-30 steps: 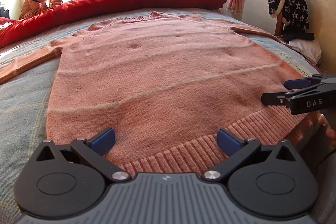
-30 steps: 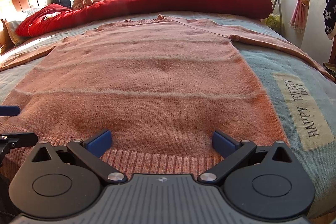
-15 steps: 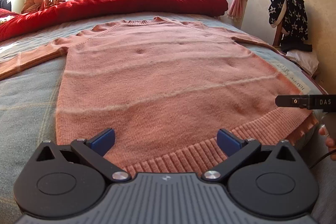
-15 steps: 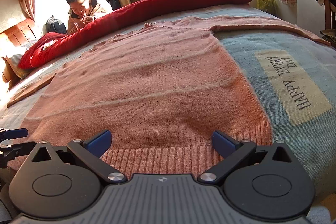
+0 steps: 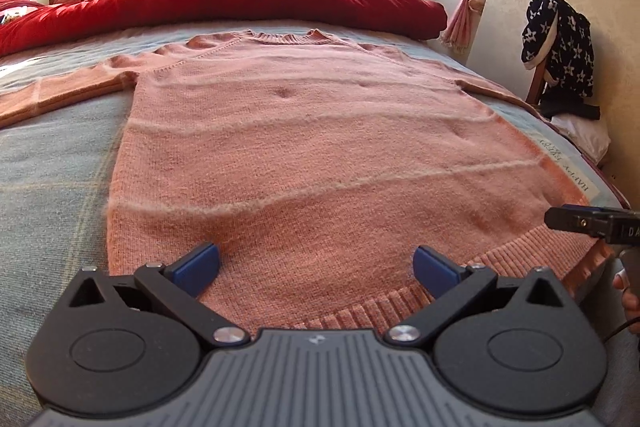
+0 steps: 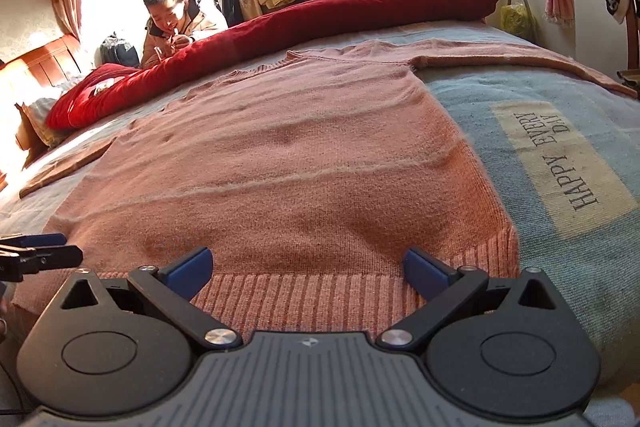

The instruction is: Fold clothes

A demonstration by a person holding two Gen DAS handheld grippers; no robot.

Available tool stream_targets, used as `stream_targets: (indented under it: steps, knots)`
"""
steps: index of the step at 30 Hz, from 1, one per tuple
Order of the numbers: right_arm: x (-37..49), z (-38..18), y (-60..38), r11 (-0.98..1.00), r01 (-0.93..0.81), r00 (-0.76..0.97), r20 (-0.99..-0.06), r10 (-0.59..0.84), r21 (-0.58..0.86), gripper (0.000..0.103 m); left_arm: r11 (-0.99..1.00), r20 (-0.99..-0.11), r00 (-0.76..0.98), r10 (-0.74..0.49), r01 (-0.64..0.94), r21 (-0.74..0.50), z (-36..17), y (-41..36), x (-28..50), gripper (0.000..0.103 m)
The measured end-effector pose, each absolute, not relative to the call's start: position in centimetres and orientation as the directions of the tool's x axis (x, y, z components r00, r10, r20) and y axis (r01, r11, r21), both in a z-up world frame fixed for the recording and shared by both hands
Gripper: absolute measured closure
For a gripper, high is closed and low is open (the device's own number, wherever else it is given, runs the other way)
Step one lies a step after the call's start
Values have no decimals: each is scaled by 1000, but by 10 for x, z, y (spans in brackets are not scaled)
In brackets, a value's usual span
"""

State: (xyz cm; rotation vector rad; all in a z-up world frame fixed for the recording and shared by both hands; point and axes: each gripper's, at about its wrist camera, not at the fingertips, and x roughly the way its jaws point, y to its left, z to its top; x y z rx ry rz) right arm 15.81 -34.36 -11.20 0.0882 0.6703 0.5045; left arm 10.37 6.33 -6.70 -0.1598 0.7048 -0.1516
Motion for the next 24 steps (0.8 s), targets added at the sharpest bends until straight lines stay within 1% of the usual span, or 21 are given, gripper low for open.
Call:
stream_targets:
  steps: [3,6,8,11,15,19,22,24]
  knots:
    - [154,-114,-332,893,-427,689,-587,425,144,0,960,-618,752,-227,65,-273,-66,73,106,1]
    - [153,-115,-331,897,-422,696,-588,413,131,0,941,-596,763,-251,48,-334,-68,80,105,1]
    - [153,-114,-332,899,-418,696,-588,412,135,0,939,-585,771,-253,50,-340,-70,80,103,1]
    - [154,-113,-332,897,-418,691,-593,415,140,0,948,-590,772,-238,52,-315,-69,76,103,1]
    - [155,-111,-334,895,-418,686,-591,424,157,0,946,-602,766,-223,21,-323,-62,74,107,1]
    - [158,-106,-338,889,-415,672,-592,444,195,0,908,-572,781,-251,-14,-419,-49,98,109,1]
    - [164,-102,-340,872,-408,652,-583,485,269,0,860,-540,798,-267,-56,-508,-37,130,112,1]
    - [168,-100,-342,859,-402,638,-576,512,318,0,829,-532,809,-249,-106,-549,-30,156,117,1]
